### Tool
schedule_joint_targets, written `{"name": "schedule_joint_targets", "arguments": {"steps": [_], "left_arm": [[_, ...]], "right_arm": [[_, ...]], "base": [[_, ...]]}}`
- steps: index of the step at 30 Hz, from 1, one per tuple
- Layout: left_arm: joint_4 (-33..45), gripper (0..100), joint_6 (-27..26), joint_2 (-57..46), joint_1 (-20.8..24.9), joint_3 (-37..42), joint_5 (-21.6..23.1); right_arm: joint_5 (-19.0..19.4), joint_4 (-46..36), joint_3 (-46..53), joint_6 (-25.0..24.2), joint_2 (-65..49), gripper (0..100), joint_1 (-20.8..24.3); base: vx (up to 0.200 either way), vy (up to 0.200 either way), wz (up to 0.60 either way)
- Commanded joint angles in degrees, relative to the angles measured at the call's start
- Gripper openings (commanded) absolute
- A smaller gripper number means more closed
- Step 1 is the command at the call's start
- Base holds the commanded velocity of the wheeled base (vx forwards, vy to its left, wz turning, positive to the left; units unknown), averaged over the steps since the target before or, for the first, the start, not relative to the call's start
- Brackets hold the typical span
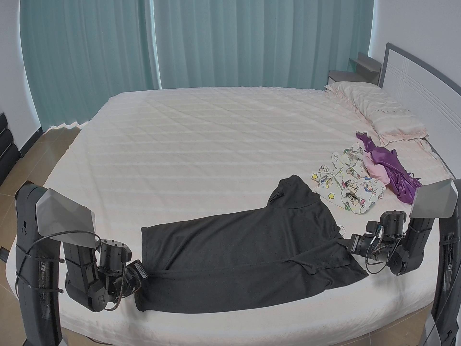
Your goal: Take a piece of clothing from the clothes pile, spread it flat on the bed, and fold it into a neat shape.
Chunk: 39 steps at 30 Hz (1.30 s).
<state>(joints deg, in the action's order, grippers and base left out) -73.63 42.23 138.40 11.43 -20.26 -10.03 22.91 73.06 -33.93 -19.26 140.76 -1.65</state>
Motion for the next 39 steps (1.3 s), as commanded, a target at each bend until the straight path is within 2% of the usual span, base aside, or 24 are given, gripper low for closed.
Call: {"name": "schedule_joint_targets", "arguments": {"steps": [1,8,13,14,17,19,21,22,23,24,25,33,39], "left_arm": [[0.0,100,0.0,0.2,0.0,-0.1,0.0],[0.0,100,0.8,-0.4,-0.2,0.7,0.6],[-0.1,100,1.8,-4.5,-1.2,2.9,0.7],[-0.1,100,1.8,-4.5,-1.2,2.9,0.7],[0.0,100,5.2,-11.0,-3.0,5.5,4.7],[0.2,100,9.3,-14.9,-4.0,7.9,9.6],[0.2,100,9.3,-14.9,-4.0,7.9,9.6],[0.0,100,14.5,-17.8,-4.2,11.1,17.5],[0.0,100,14.5,-17.8,-4.2,11.1,17.5],[-0.1,100,16.3,-18.2,-4.1,12.4,20.4],[-0.1,100,16.7,-18.0,-4.1,12.7,21.0],[-0.3,100,16.7,-16.3,-3.7,12.4,21.0],[-0.3,100,16.3,-15.7,-3.3,12.3,20.9]], "right_arm": [[0.0,0.2,-0.9,-0.2,1.1,100,0.1],[-0.1,0.6,0.0,-0.7,-1.8,100,-2.0],[-0.5,0.6,4.2,-6.7,-8.1,100,-2.7],[-0.5,0.6,4.2,-6.7,-8.1,100,-2.7],[-4.6,0.6,8.5,-11.7,-11.6,100,-0.7],[-8.5,0.7,10.7,-16.3,-12.0,100,2.0],[-8.5,0.7,10.7,-16.3,-12.0,100,2.0],[-15.8,0.6,11.8,-25.1,-11.9,100,6.8],[-15.8,0.6,11.8,-25.1,-11.9,100,6.8],[-19.7,-0.1,11.6,-29.8,-11.8,100,9.2],[-21.0,-0.3,11.5,-31.3,-11.6,100,10.1],[-21.9,-0.4,13.1,-35.9,-8.9,100,11.9],[-23.2,-0.2,12.0,-36.0,-5.8,100,12.9]], "base": [[0.0,0.0,0.0],[0.0,0.0,0.0],[0.0,0.0,0.0],[0.0,0.0,0.0],[0.0,0.0,0.0],[0.0,0.0,0.0],[0.0,0.0,0.0],[0.0,0.0,0.0],[0.0,0.0,0.0],[0.0,0.0,0.0],[0.0,0.0,0.0],[-0.025,0.0,0.0],[-0.033,0.0,0.0]]}}
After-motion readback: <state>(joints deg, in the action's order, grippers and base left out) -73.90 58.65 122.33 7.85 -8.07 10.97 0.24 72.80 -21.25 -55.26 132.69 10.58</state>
